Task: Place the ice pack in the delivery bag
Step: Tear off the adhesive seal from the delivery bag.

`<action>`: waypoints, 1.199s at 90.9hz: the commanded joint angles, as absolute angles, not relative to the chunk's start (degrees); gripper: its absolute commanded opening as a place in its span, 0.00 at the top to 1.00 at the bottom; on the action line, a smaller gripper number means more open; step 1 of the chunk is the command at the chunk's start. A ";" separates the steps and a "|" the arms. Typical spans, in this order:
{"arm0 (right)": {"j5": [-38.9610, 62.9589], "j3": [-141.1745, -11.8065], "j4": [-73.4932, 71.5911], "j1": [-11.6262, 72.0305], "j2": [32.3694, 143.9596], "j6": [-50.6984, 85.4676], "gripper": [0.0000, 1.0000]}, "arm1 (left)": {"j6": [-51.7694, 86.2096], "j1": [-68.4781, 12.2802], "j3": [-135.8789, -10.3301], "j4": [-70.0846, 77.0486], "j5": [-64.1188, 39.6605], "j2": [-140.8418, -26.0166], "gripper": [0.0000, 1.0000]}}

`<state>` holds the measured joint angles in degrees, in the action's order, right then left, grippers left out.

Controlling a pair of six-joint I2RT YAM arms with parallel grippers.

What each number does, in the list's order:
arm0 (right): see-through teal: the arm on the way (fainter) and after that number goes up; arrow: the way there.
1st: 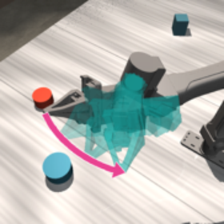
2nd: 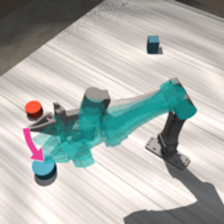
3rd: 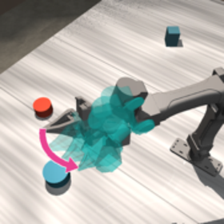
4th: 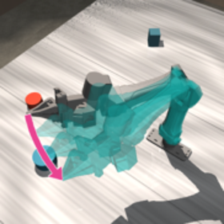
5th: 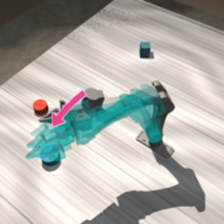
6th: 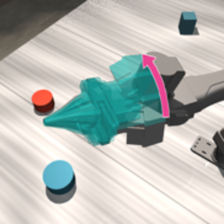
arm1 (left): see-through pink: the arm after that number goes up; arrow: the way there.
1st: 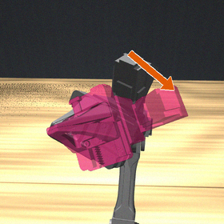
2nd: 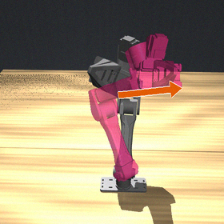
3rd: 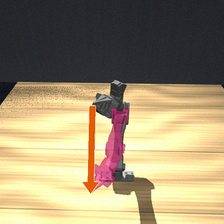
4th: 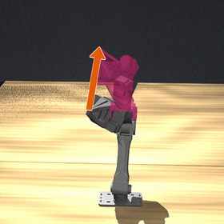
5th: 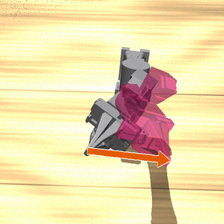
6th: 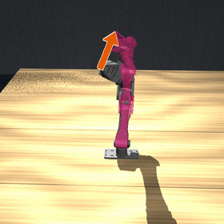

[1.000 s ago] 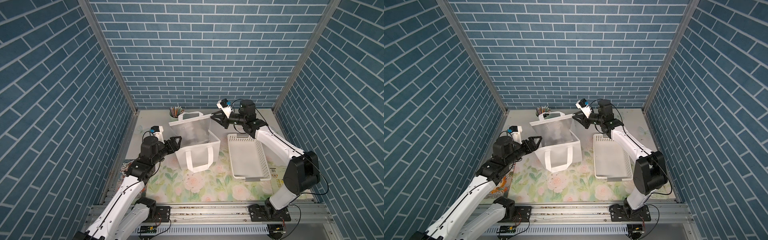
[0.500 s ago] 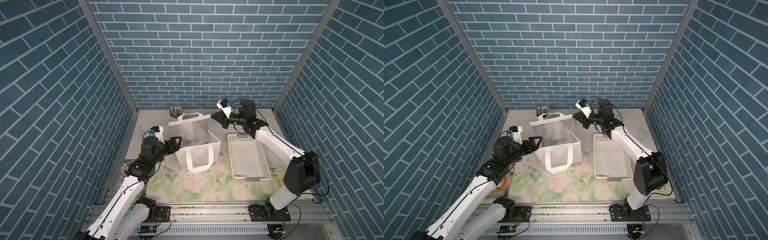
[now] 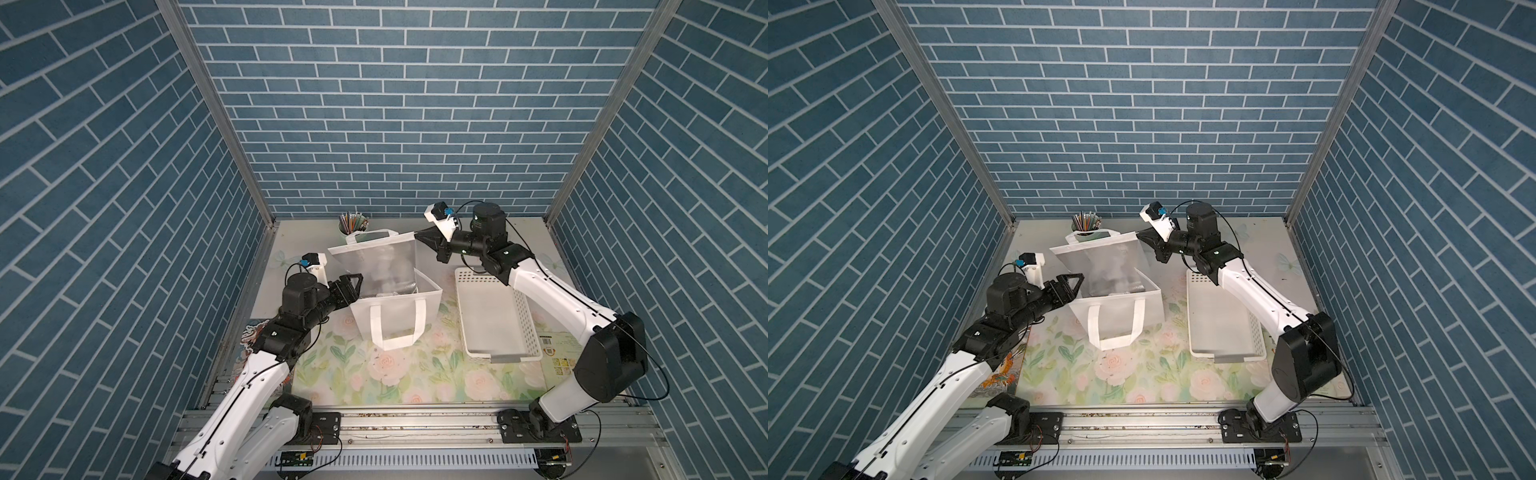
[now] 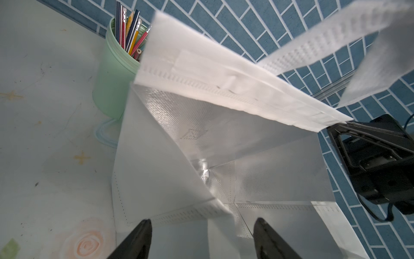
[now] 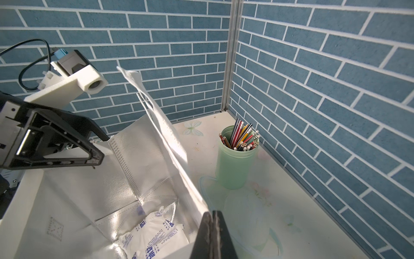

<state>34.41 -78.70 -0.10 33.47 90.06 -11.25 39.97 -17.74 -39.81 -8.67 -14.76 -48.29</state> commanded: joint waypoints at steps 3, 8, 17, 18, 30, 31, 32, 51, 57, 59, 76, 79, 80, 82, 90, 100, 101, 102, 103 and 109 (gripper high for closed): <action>24.23 -78.46 3.27 37.05 87.63 -6.74 1.00 | 39.76 -17.31 -39.40 -7.96 -15.67 -48.62 0.30; 20.96 -79.14 5.73 37.90 87.84 -4.82 1.00 | 39.77 -17.31 -39.24 -7.90 -15.43 -48.69 0.32; 17.06 -79.39 8.96 38.47 87.61 0.35 1.00 | 39.77 -17.31 -38.83 -7.83 -15.27 -48.94 0.37; 17.06 -79.39 8.96 38.47 87.61 0.35 1.00 | 39.75 -17.31 -38.79 -7.83 -15.28 -48.90 0.37; 14.05 -79.85 12.87 38.46 86.50 7.68 1.00 | 39.81 -17.31 -38.42 -7.65 -15.06 -49.00 0.40; 14.14 -79.92 13.25 38.48 86.36 8.23 1.00 | 39.81 -17.31 -38.42 -7.65 -15.00 -49.02 0.40; 14.23 -79.99 13.61 38.58 86.29 8.73 1.00 | 39.81 -17.31 -38.37 -7.69 -14.88 -49.03 0.40; 16.99 -80.05 15.09 39.82 83.44 14.77 1.00 | 40.11 -17.31 -38.17 -7.59 -13.86 -49.26 0.41; 17.66 -79.58 14.48 40.62 82.90 16.38 1.00 | 40.33 -17.31 -38.08 -7.33 -13.90 -49.38 0.41; 18.08 -79.62 14.37 40.96 82.95 16.82 1.00 | 40.40 -17.31 -38.06 -7.24 -13.89 -49.39 0.41; 18.89 -81.03 15.56 42.65 83.96 23.49 1.00 | 40.33 -17.31 -38.73 -7.21 -13.17 -49.23 0.41; 19.08 -80.86 14.75 42.72 84.00 25.03 1.00 | 40.34 -17.31 -38.92 -7.14 -13.24 -49.15 0.41; 19.21 -80.81 14.50 42.72 84.01 25.48 1.00 | 40.34 -17.31 -38.97 -7.09 -13.25 -49.19 0.41; 19.46 -80.78 14.15 42.78 84.20 26.65 1.00 | 40.32 -17.31 -39.05 -7.05 -13.36 -49.21 0.41; 21.10 -81.10 11.87 42.87 85.11 30.71 1.00 | 40.25 -17.31 -39.30 -6.94 -13.61 -49.15 0.42; 23.55 -82.55 7.84 43.56 86.40 33.97 1.00 | 40.25 -17.31 -39.07 -6.79 -13.80 -49.21 0.42; 23.95 -82.67 7.48 43.62 86.53 34.34 1.00 | 40.25 -17.31 -39.00 -6.78 -13.80 -49.22 0.42; 24.37 -82.82 6.81 43.69 86.60 34.71 1.00 | 40.25 -17.31 -39.01 -6.77 -13.89 -49.17 0.42; 24.66 -82.98 6.35 43.73 86.67 35.02 1.00 | 40.25 -17.31 -38.97 -6.77 -13.89 -49.20 0.42; 25.71 -84.08 3.70 43.75 87.00 37.40 1.00 | 40.25 -17.31 -38.86 -6.77 -13.92 -49.14 0.43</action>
